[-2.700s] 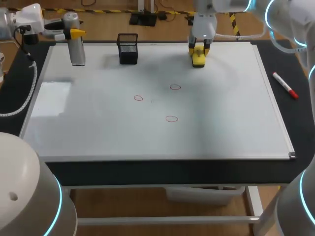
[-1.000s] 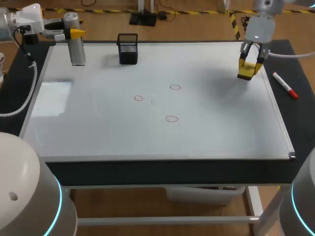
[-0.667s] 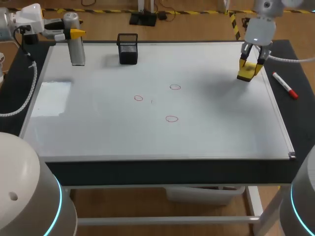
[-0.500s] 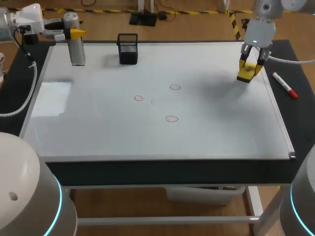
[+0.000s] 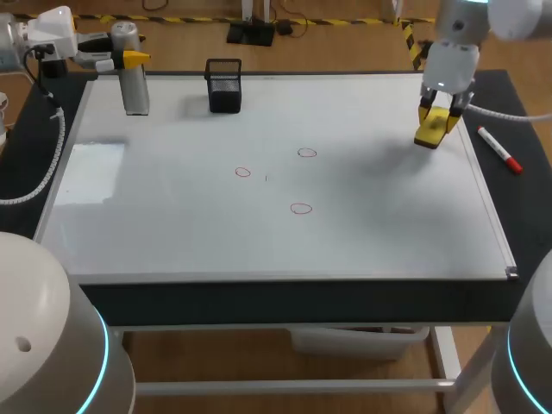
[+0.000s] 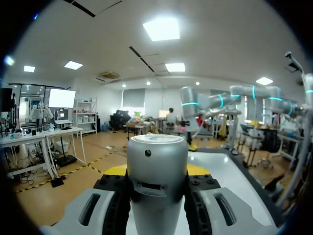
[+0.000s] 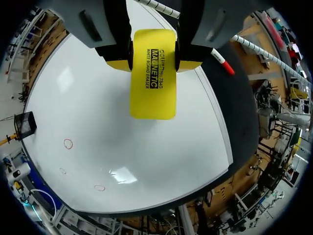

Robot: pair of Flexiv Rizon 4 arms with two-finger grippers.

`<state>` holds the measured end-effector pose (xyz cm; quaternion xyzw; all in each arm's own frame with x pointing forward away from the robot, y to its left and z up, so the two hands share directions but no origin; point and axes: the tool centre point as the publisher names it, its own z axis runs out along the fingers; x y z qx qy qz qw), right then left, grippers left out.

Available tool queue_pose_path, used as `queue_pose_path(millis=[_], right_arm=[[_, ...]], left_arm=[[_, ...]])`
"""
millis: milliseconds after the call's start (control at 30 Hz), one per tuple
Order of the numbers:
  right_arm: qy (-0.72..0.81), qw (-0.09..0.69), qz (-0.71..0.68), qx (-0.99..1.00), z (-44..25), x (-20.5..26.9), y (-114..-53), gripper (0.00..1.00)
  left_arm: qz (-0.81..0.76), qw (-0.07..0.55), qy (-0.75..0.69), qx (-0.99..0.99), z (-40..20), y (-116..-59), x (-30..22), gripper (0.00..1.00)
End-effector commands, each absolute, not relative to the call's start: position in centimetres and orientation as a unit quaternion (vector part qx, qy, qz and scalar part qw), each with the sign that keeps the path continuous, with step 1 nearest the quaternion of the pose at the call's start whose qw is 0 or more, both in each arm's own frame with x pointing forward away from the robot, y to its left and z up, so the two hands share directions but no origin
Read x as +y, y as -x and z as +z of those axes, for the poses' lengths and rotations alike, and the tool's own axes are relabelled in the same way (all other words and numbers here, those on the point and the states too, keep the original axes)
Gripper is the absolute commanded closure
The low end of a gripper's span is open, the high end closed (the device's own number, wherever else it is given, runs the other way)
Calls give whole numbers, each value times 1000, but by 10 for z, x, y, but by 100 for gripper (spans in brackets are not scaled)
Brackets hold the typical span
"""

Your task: Pick up the inspection probe, press it on each red-marked spot on the whiteboard one by one, put down the probe, pick up the eraser, and wipe off all the red marks.

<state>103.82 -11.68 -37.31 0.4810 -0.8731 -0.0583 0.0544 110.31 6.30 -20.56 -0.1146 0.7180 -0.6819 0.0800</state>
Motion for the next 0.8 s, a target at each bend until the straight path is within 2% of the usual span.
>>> queue_pose_path(millis=[33,367,800], right_arm=[[-484,-14,63,-872,-370,-117,-1033,100],[-484,-14,63,-872,-370,-117,-1033,100],[-484,-14,63,-872,-370,-117,-1033,100]], left_arm=[[-682,82,115,718,-204,-1102,62,100],[-681,70,108,721,-203,-1092,53,100],[-692,0,62,719,-201,-1044,5,100]])
